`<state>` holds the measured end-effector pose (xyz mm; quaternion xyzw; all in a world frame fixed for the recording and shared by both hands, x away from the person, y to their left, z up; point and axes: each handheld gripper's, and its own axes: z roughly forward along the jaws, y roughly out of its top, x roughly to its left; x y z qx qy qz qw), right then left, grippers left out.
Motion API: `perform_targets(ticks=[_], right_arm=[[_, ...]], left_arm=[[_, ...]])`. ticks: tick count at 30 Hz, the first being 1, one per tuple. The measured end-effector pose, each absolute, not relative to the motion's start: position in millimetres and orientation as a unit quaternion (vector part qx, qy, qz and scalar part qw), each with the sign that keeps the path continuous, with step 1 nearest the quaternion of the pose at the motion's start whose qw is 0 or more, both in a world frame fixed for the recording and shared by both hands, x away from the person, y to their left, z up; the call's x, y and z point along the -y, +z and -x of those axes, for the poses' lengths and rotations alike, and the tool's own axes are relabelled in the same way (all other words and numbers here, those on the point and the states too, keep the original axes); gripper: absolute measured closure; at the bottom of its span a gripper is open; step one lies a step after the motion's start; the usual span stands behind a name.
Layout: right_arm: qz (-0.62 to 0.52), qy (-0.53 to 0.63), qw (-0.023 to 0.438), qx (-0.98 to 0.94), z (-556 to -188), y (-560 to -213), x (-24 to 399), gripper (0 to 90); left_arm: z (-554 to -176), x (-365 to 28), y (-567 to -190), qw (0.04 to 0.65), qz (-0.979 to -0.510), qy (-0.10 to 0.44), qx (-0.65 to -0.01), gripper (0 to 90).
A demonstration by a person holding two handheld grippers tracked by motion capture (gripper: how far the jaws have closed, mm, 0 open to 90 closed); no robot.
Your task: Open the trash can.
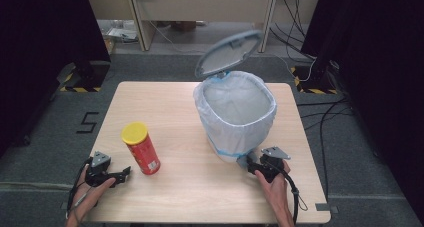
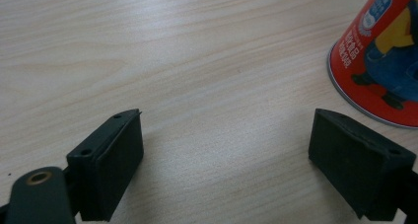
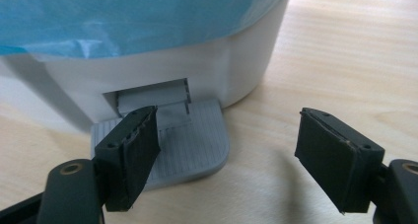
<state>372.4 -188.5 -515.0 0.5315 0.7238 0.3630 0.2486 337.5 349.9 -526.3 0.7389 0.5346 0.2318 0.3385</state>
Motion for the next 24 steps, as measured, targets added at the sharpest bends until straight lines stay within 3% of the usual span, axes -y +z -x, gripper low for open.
perform_targets(ticks=[6, 10, 24], right_arm=[[-0.54, 0.367, 0.225, -0.723, -367.3, -515.3, 182.0, 24.4], [-0.539, 0.357, 0.246, -0.722, -362.0, -514.6, 174.7, 24.5], [-0.542, 0.353, 0.241, -0.724, -352.1, -513.7, 164.0, 24.5]], left_arm=[[-337.4, -349.9, -526.4, 0.339, -0.739, 0.232, -0.534, 12.5], [-337.4, -349.9, -526.4, 0.338, -0.739, 0.232, -0.534, 12.5], [-337.4, -350.0, -526.4, 0.339, -0.739, 0.232, -0.535, 12.5]])
